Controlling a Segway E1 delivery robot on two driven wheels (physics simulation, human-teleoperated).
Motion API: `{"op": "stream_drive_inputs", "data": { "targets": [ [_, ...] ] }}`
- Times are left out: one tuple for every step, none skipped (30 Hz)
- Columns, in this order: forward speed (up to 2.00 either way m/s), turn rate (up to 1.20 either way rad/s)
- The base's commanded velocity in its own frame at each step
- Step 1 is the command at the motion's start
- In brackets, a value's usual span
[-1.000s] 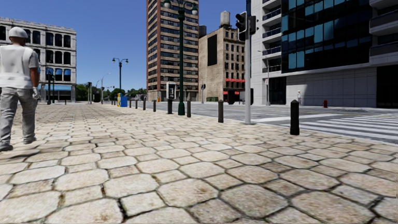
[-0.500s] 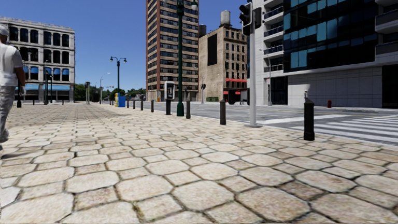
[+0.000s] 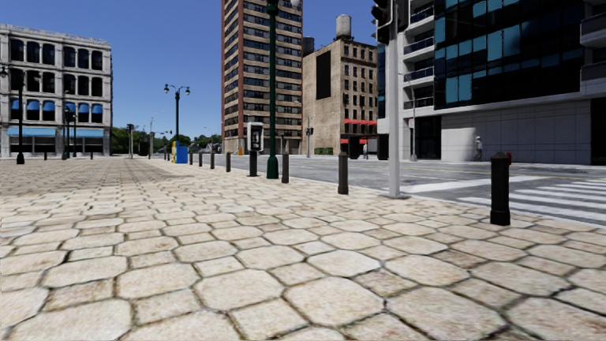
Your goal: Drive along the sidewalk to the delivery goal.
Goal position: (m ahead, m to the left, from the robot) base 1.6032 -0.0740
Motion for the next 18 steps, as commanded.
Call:
{"op": "stream_drive_inputs", "data": {
  "targets": [
    [1.16,0.00],
    [1.16,0.00],
    [1.16,0.01],
    [1.16,0.06],
    [1.16,0.21],
    [1.16,0.27],
    [1.16,0.32],
    [1.16,0.32],
    [1.16,0.37],
    [1.16,0.41],
    [1.16,0.44],
    [1.16,0.44],
    [1.16,0.45],
    [1.16,0.45],
    [1.16,0.45],
    [1.16,0.45],
    [1.16,0.45],
    [1.16,0.45]
  ]
}}
